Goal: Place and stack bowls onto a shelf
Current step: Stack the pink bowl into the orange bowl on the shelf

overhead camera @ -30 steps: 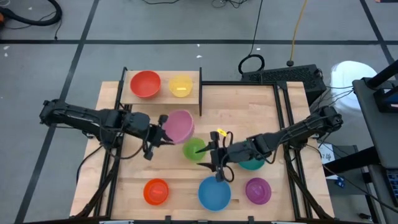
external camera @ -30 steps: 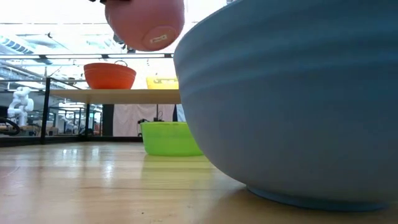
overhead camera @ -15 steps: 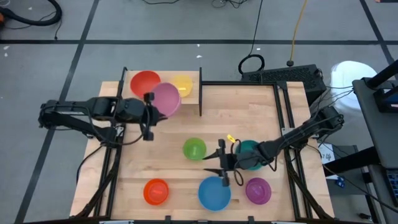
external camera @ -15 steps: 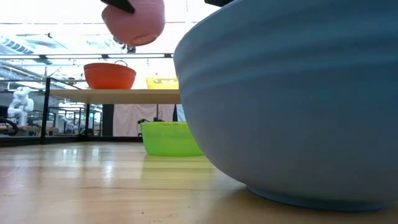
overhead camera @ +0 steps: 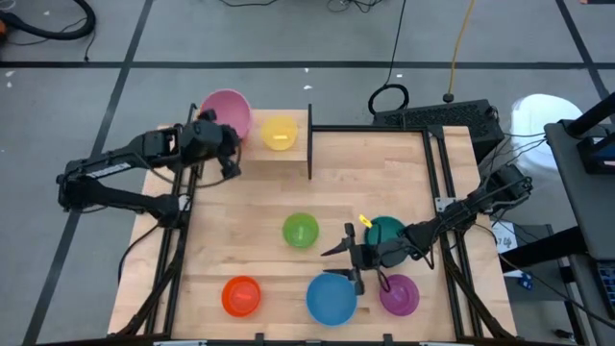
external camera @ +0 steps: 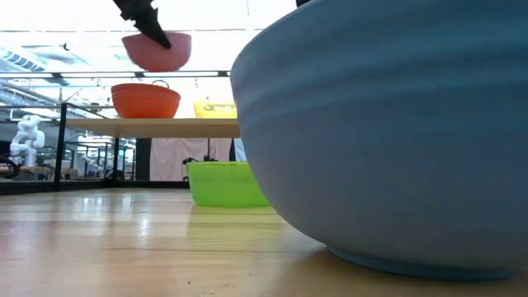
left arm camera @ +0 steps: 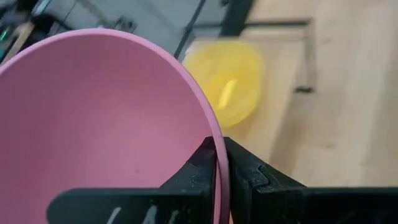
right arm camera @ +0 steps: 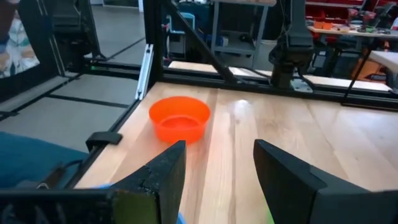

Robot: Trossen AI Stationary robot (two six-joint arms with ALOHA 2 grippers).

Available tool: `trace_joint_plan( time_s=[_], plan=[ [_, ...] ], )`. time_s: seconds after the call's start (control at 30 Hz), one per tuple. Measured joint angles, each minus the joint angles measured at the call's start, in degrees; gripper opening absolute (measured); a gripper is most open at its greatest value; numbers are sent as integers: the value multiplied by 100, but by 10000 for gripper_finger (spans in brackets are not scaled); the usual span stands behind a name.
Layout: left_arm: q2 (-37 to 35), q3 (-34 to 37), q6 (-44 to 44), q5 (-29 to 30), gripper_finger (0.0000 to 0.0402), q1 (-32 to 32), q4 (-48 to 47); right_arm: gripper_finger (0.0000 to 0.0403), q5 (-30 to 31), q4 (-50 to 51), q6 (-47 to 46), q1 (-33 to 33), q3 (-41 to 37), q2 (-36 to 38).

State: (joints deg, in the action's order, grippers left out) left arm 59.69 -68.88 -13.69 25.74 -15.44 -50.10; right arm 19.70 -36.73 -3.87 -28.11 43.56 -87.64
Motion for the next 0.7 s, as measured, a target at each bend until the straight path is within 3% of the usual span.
trace_joint_plan(
  time_s=[0.3, 0.7],
  plan=[
    [117, 37, 334, -220, 25, -935, -142, 180, 22, -104, 38, -90, -1, 0],
    [303, 223, 1018, -376, 26, -1233, 69, 180, 151, -270, 130, -88, -1, 0]
  ],
)
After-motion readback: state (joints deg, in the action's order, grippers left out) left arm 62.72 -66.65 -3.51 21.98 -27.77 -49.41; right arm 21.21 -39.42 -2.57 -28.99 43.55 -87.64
